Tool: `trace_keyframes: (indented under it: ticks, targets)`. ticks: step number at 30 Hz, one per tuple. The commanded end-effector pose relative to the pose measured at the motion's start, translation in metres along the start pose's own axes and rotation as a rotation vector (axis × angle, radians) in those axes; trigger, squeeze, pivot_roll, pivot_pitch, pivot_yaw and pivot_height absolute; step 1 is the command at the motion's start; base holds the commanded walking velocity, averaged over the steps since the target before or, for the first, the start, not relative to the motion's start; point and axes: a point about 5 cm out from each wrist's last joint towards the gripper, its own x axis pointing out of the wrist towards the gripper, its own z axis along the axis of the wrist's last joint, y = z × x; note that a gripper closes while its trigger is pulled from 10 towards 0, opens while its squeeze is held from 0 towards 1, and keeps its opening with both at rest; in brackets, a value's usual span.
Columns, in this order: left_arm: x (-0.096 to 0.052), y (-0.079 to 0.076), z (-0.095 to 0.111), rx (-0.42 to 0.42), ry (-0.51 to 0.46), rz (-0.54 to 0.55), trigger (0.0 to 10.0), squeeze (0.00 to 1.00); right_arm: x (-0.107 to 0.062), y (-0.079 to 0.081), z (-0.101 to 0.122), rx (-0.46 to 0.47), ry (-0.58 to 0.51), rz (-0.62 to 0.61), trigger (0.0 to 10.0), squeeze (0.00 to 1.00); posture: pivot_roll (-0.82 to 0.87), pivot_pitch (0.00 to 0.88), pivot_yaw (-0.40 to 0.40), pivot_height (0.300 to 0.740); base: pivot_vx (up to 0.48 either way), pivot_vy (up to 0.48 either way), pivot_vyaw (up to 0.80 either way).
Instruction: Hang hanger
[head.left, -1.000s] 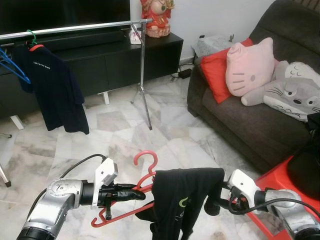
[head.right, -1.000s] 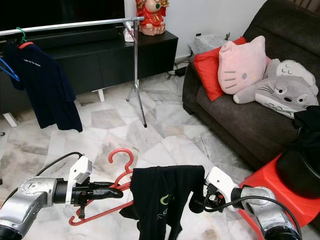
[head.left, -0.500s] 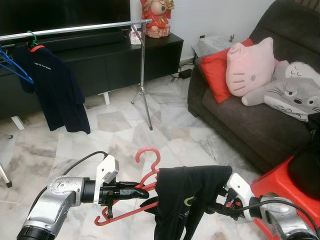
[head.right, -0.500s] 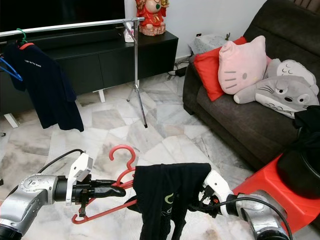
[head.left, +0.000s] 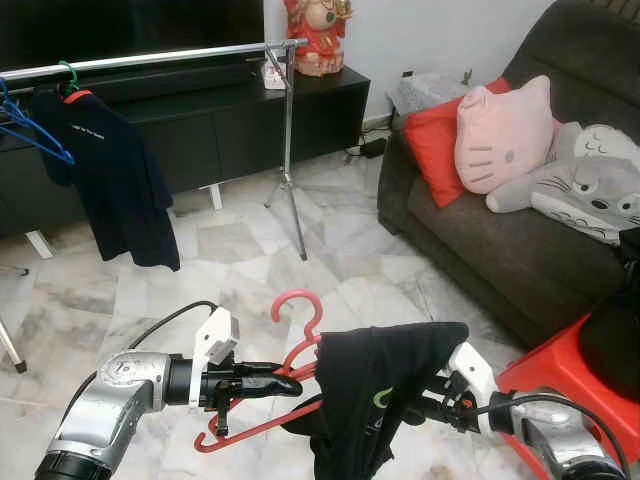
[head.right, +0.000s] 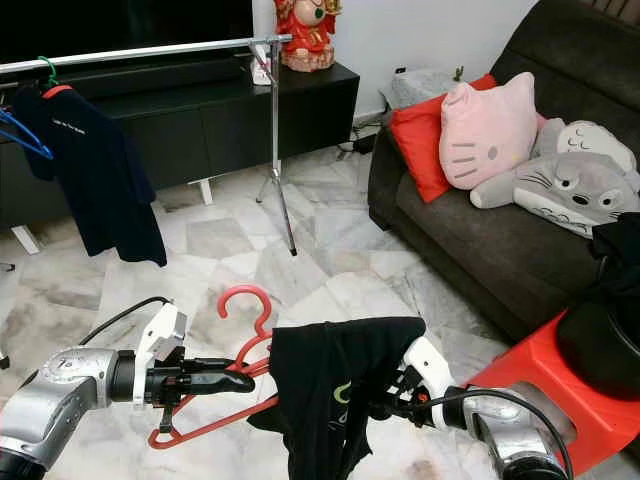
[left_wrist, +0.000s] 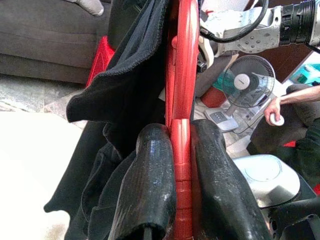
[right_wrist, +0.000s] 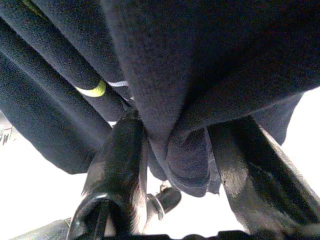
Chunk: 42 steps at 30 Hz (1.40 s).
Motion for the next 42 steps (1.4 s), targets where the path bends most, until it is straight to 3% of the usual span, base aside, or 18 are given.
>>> trace_keyframes:
  ticks: [1, 33, 35, 42]
  targets:
    - [0.006, -0.003, 0.014, 0.044, -0.049, -0.049, 0.0, 0.00, -0.001, -0.003, 0.004, -0.002, -0.020, -0.017, 0.0, 0.00, -0.06, 0.000, -0.089, 0.740, 0.000, 0.000, 0.00]
    - [0.006, -0.003, 0.012, 0.038, -0.027, -0.039, 0.0, 0.00, 0.004, -0.005, 0.011, -0.031, -0.044, -0.058, 0.0, 0.00, -0.06, 0.000, -0.091, 0.740, 0.000, 0.000, 0.00]
    - [0.004, 0.001, -0.001, 0.047, 0.070, 0.003, 0.0, 0.00, 0.004, -0.007, 0.011, -0.038, -0.036, -0.070, 0.0, 0.00, -0.06, 0.000, -0.091, 0.740, 0.000, 0.000, 0.00]
    - [-0.007, 0.004, -0.032, 0.023, 0.221, 0.062, 0.0, 0.00, 0.002, -0.009, 0.008, -0.055, -0.003, -0.090, 0.0, 0.00, -0.06, 0.000, -0.091, 0.740, 0.000, 0.000, 0.00]
